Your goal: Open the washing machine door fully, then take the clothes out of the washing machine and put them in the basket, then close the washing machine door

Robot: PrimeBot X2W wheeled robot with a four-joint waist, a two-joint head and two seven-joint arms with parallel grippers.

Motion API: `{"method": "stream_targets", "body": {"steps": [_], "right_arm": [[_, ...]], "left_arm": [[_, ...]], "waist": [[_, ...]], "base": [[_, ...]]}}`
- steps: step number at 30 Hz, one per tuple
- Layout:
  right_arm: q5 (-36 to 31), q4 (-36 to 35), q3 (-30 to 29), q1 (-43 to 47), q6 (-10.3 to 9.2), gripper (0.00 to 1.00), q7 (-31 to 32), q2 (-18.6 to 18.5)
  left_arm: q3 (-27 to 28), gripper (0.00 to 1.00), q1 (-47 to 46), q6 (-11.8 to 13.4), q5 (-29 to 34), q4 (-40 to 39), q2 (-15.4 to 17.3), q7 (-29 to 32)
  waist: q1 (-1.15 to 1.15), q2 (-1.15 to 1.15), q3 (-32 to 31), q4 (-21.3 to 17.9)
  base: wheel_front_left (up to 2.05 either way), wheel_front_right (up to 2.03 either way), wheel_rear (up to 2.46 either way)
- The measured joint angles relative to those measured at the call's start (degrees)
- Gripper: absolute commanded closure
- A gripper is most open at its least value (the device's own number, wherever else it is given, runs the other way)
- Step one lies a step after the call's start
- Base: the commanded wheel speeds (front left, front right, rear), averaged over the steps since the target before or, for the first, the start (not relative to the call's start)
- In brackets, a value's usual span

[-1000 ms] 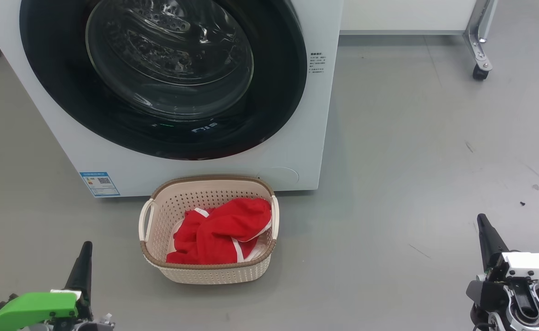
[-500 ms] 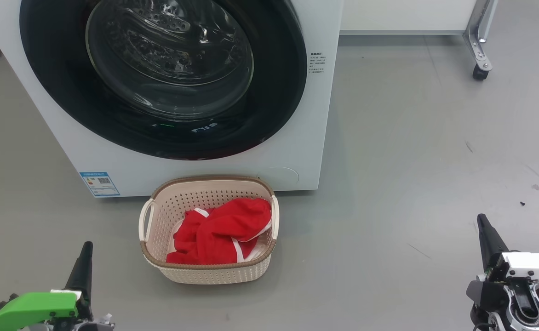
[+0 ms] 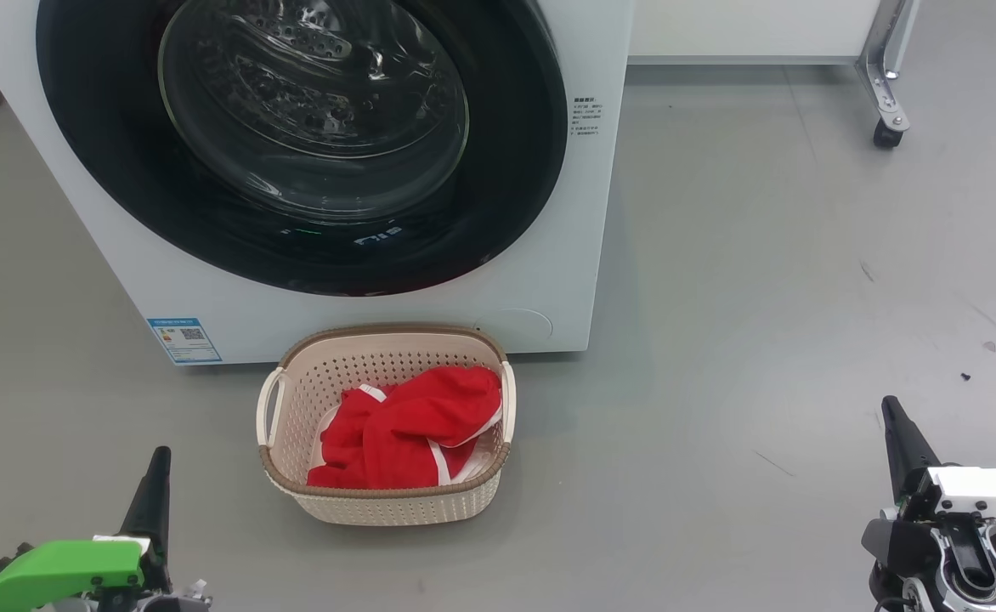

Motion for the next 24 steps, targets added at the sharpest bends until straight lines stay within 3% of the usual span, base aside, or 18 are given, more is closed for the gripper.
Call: {"method": "stream_targets", "body": {"steps": [24], "right_arm": [[-0.01,0.02,-0.15,-0.01,0.01,1.0,0.01,0.09]], "left_arm": [[0.24,1.0,-0.06,-0.01,0.01,0.01,-0.03,0.01]], "waist": [[0.0,0.0,0.0,0.0]], "base": [[0.0,0.0,0.0]]}}
